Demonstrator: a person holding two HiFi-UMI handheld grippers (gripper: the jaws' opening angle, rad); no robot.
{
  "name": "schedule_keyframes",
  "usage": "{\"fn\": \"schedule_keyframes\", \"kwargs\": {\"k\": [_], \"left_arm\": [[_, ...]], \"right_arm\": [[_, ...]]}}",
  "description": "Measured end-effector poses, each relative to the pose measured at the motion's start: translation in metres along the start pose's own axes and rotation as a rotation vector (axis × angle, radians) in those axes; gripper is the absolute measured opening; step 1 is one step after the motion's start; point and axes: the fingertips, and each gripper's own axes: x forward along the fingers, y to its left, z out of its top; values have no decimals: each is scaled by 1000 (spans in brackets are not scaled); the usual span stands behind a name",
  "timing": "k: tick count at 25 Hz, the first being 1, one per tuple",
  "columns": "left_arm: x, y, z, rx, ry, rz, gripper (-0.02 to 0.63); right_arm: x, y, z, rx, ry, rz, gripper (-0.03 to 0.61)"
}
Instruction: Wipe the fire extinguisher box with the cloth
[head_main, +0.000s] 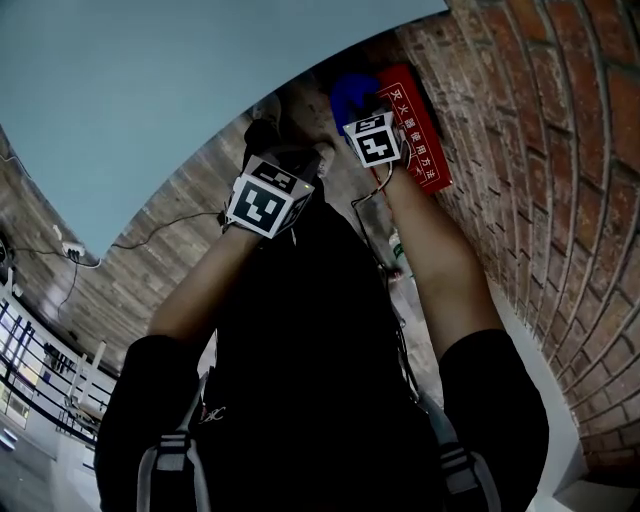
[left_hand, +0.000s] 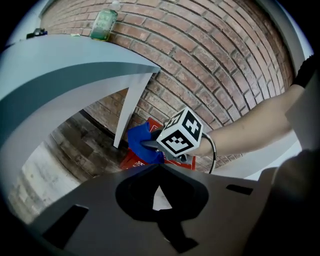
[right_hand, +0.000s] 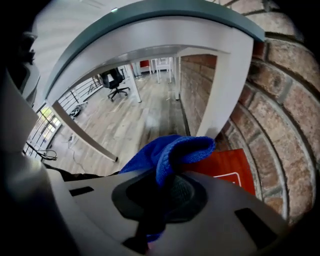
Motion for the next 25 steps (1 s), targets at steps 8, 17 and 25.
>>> {"fn": "schedule_keyframes", "kwargs": {"k": [8, 17, 25], "left_arm": [[-7, 3, -17, -61, -9, 3, -5], [-1, 12, -7, -59, -1, -6, -6], [10, 15, 1, -42, 29, -16, -5]], "right_arm": [[5, 21, -6, -72, 21, 74, 41], [2, -47, 0, -19, 13, -54, 41], [-20, -127, -17, 279, -23, -218, 41]]}}
